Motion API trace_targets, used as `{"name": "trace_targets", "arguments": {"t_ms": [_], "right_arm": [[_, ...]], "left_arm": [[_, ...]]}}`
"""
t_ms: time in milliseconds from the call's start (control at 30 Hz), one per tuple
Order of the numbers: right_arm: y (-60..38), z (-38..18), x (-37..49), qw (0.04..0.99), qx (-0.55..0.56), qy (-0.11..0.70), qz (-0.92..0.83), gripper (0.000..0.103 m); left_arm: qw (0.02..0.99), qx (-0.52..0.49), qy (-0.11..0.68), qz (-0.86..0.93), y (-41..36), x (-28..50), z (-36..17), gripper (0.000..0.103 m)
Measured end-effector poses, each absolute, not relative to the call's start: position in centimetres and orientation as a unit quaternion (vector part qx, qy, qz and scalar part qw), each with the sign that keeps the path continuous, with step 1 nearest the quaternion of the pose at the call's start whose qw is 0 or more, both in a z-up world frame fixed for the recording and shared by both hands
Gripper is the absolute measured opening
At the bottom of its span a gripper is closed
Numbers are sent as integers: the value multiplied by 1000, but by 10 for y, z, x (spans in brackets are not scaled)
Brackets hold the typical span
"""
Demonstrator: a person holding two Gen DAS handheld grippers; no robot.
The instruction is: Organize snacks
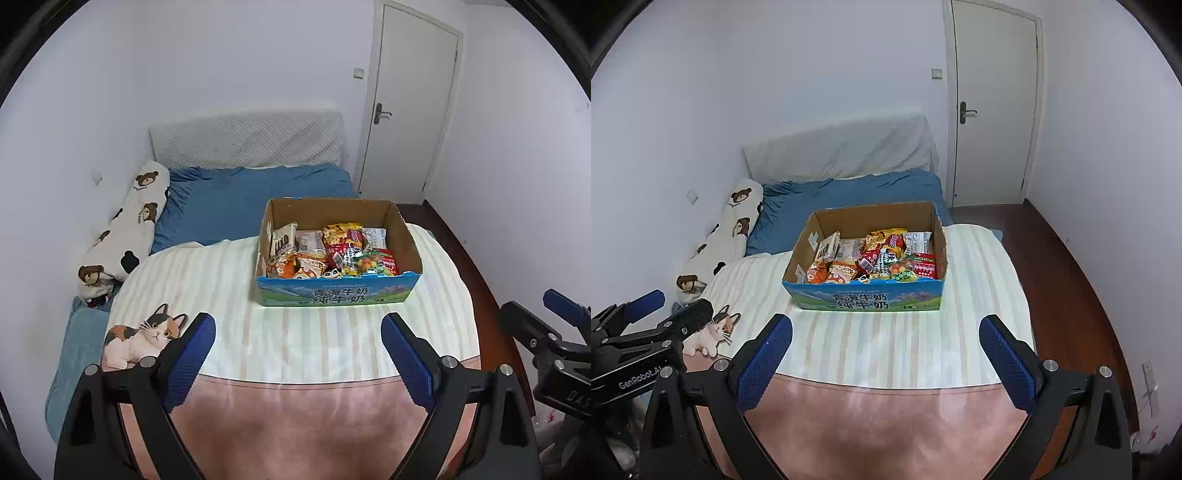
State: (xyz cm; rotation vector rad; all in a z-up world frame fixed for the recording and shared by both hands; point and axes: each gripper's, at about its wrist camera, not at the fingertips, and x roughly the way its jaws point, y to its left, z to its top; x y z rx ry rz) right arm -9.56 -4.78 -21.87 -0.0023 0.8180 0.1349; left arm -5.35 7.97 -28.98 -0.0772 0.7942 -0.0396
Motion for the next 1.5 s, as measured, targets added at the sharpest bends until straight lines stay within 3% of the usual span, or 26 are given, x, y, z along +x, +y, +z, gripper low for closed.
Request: {"name": "trace_targets", "arguments": {"t_ms": [100, 567, 1500], "right_arm": [[-49, -213, -102, 918, -2, 390, 66, 103], [-56, -220, -77, 920, 2, 390, 45, 103], [-63, -295, 56, 895, 7, 446, -9, 103]], "left_arm": [[926, -42, 376, -11, 83, -58, -287, 103], [924, -40, 380, 4, 89, -38, -293, 103], [897, -14, 443, 8, 68, 90, -357, 103]]}}
